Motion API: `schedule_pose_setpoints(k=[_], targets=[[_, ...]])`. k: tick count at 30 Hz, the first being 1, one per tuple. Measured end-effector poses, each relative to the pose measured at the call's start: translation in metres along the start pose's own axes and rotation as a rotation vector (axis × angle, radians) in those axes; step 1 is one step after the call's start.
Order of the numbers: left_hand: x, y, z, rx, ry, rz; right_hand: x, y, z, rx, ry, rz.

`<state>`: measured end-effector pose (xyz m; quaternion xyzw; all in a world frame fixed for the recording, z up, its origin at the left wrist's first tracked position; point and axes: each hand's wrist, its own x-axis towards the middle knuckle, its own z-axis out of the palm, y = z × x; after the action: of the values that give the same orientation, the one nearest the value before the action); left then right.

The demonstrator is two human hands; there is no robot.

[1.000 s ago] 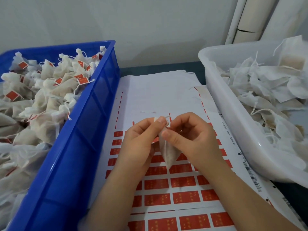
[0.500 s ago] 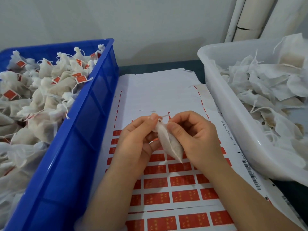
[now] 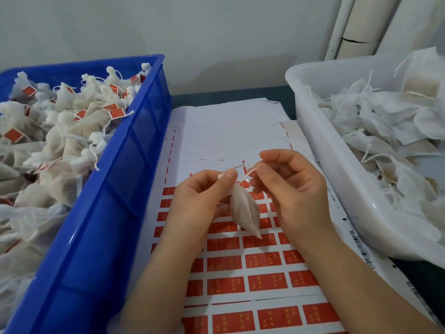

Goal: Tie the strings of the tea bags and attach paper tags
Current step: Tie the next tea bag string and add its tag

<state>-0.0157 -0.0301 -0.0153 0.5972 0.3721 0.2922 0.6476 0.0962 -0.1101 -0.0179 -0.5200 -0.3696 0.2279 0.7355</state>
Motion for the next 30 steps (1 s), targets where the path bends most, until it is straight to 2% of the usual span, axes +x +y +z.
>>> schedule_pose_setpoints(k=[4,11,20,24,30], targets=[[-0.003,0.002,0.0,0.03,-0.036,0.042,0.0,0.0,0.0,-0.006,-0.036,-0.008],[-0.005,0.006,-0.001,0.11,-0.199,0.123,0.0,0.003,-0.001,-0.038,0.002,0.009],[-0.003,0.006,-0.011,0.187,-0.192,0.172,0.001,0.004,0.0,-0.068,-0.096,0.077],[-0.005,0.007,-0.01,0.092,-0.176,0.229,0.005,0.007,-0.001,0.145,-0.083,0.249],[-0.004,0.01,-0.01,-0.061,-0.154,0.341,0.003,0.005,-0.002,-0.01,-0.26,0.173]])
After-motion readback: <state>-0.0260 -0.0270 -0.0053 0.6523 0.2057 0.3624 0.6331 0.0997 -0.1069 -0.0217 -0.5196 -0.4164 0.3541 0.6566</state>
